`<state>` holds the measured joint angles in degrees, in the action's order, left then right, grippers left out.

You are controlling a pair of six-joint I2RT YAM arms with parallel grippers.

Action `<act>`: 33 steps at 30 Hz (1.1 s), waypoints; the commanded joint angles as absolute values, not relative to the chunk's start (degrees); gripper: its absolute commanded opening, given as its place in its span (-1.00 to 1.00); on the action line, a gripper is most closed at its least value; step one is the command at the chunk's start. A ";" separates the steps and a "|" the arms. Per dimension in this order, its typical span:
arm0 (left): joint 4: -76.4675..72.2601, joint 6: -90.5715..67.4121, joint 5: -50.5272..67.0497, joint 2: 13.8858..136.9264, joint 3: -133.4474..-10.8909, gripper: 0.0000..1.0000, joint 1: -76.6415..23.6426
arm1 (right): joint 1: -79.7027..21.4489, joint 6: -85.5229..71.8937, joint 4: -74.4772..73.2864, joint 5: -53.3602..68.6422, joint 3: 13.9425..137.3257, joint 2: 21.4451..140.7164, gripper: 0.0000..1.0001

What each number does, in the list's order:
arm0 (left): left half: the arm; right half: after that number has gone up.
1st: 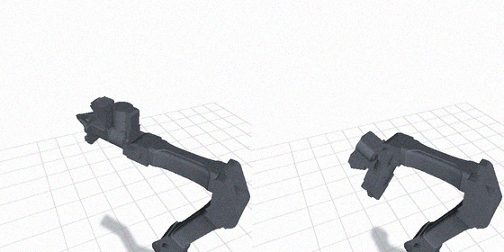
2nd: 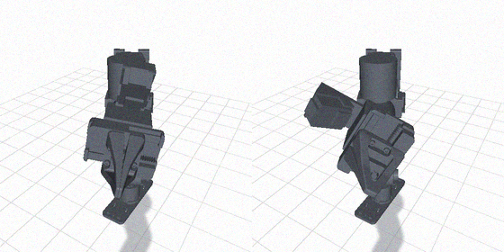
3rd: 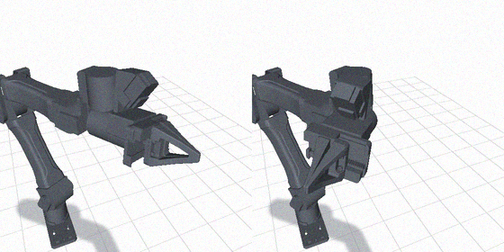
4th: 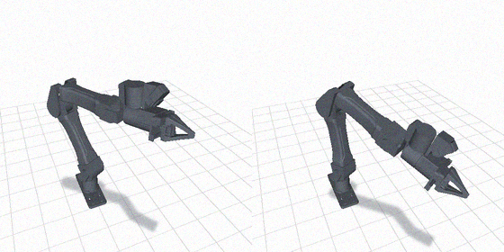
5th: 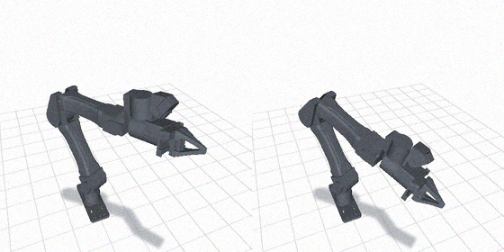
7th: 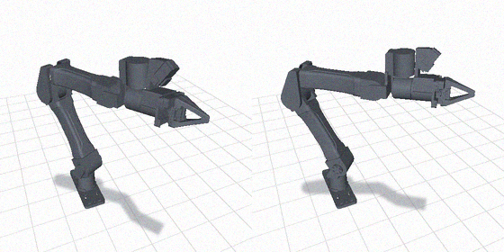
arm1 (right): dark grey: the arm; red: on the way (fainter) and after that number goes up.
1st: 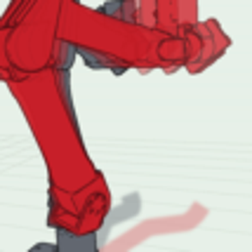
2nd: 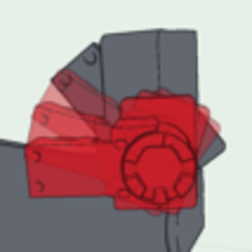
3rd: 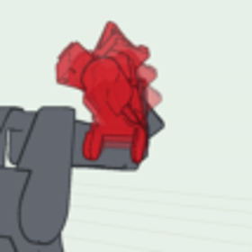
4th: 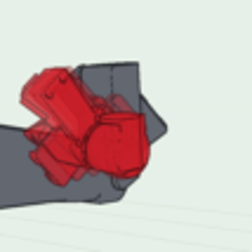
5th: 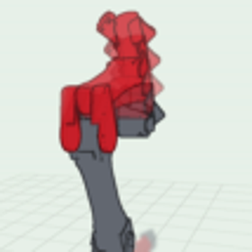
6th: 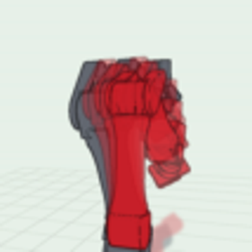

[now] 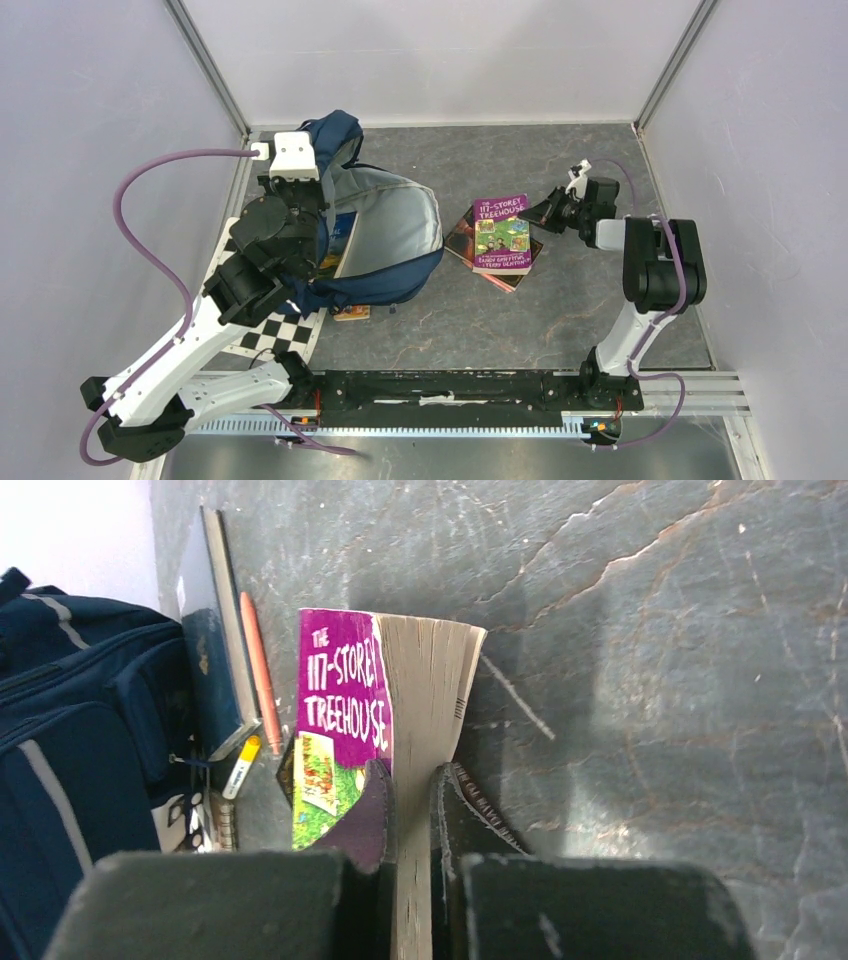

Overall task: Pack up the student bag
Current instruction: Pick up the book from the center of the board, then place the book in the student bag.

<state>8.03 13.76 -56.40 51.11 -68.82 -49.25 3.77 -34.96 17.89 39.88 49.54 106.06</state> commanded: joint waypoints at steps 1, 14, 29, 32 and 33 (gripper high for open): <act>1.04 12.60 -55.75 49.47 -72.31 -0.96 -48.96 | 3.78 -41.43 26.57 40.57 47.32 97.52 -1.00; 1.42 11.61 -54.60 47.54 -70.31 -0.96 -48.96 | 3.12 -44.55 23.30 37.56 52.78 78.35 -1.00; 2.62 7.66 -50.49 48.82 -70.54 -0.96 -48.94 | -17.47 -56.55 8.93 21.11 71.85 74.87 -1.00; 3.62 4.85 -49.69 48.94 -70.69 -0.96 -48.87 | -23.05 -56.78 8.26 16.89 70.58 75.45 -1.00; 3.84 3.87 -49.58 48.87 -70.54 -0.96 -48.93 | -25.25 -56.52 7.83 15.70 69.95 75.83 -1.00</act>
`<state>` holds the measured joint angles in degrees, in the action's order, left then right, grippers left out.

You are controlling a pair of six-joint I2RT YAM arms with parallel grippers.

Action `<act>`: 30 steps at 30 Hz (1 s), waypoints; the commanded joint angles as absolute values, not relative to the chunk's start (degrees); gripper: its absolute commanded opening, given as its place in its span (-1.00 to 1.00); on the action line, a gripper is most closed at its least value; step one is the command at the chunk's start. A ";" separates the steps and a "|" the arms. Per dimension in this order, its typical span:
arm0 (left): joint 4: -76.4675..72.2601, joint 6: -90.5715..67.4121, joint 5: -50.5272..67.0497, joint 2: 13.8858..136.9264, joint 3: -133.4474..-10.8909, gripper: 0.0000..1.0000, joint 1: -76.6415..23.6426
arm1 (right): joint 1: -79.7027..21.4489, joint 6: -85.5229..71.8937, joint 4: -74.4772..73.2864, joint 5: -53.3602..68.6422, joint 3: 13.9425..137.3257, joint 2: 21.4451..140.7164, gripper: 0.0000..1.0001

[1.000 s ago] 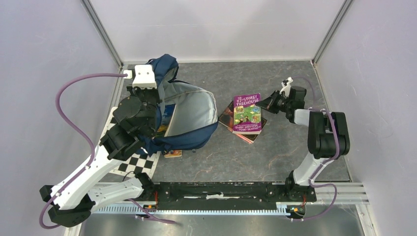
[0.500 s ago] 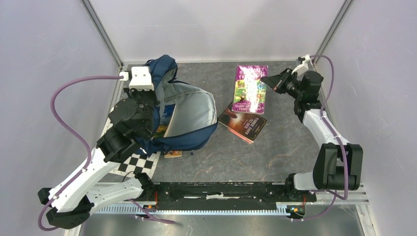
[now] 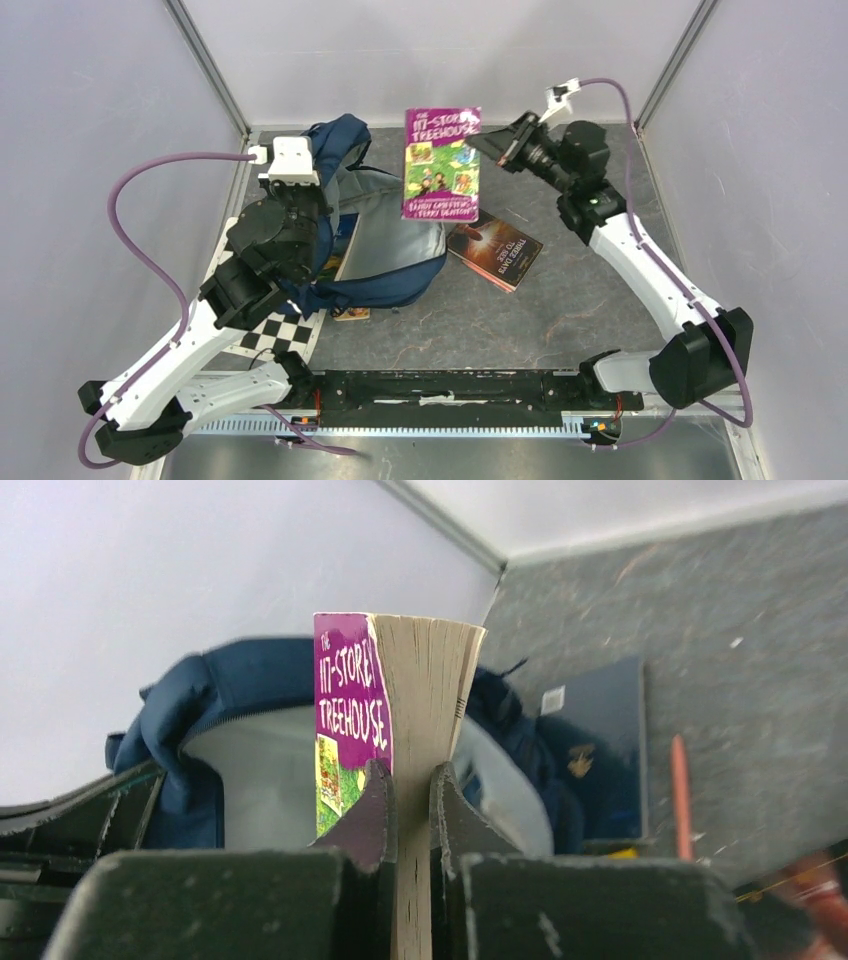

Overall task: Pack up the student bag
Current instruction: Place the book in the student bag.

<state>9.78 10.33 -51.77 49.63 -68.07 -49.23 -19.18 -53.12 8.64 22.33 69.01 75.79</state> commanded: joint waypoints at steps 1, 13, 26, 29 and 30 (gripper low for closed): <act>3.95 2.77 -49.44 48.80 -70.42 -0.96 -48.95 | -27.31 -55.02 6.62 13.28 69.67 76.37 -1.00; 3.77 -3.70 -47.69 46.23 -68.12 -0.96 -48.91 | -44.35 -48.78 -7.01 -0.26 74.88 87.50 -1.00; 4.22 -3.16 -45.58 47.15 -69.21 -0.96 -48.95 | -51.32 -55.77 -11.06 -10.63 92.78 105.69 -1.00; 4.39 -3.25 -45.31 47.52 -69.74 -0.96 -48.91 | -51.70 -59.67 -6.75 -10.11 93.25 106.95 -1.00; 4.10 -3.25 -45.33 47.62 -69.83 -0.96 -48.93 | -51.99 -60.04 -6.68 -10.24 94.37 107.86 -1.00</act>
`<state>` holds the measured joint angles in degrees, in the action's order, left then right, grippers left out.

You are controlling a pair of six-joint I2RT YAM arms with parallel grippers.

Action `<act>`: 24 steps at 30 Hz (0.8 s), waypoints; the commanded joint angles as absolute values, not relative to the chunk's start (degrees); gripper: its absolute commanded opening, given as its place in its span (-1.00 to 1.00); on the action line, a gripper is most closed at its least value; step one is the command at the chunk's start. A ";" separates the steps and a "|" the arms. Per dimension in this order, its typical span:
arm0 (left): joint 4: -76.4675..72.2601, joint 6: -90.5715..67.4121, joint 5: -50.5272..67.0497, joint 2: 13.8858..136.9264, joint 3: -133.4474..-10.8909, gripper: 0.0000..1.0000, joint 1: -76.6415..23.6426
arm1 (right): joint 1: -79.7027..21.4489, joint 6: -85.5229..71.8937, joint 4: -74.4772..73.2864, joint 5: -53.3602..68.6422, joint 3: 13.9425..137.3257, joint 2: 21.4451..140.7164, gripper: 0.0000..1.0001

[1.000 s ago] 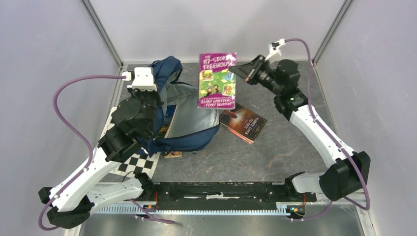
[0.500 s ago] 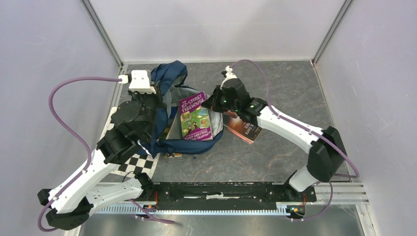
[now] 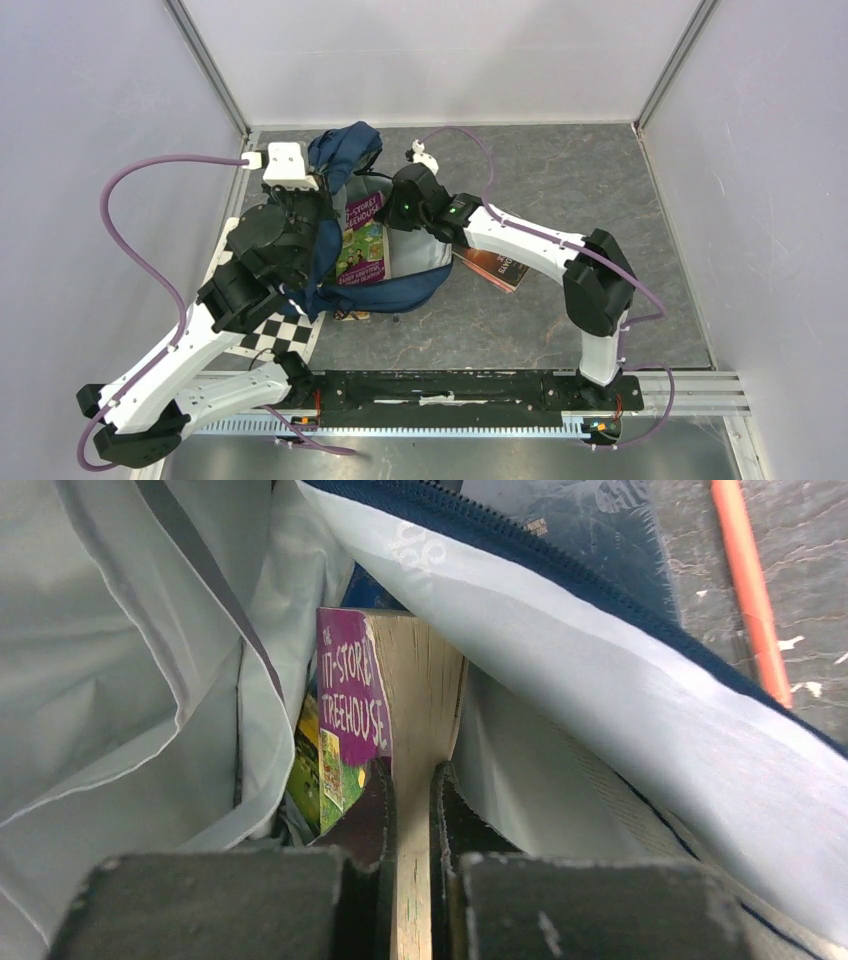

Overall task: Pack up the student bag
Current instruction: Place the book in the student bag.

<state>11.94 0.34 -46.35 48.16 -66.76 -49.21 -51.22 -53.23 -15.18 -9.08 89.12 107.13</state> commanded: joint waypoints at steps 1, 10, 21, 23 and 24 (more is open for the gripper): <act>3.72 -3.25 -45.22 47.79 -69.95 -0.96 -48.92 | -52.24 -60.08 -6.75 -10.37 95.77 108.87 -1.00; 0.27 -0.43 -45.46 50.23 -73.16 -0.96 -48.92 | -52.48 -49.91 -6.70 -12.17 99.32 110.68 -0.08; -4.57 8.73 -50.69 52.91 -76.82 -0.96 -48.87 | -51.77 -23.11 -7.69 -15.30 95.30 93.97 0.57; -4.49 9.43 -50.79 52.62 -76.60 -0.96 -48.86 | -51.35 -17.21 -7.49 -16.44 91.67 88.64 0.63; -4.31 9.63 -51.08 52.29 -76.41 -0.96 -48.87 | -50.90 -14.76 -7.54 -17.15 89.40 85.62 0.65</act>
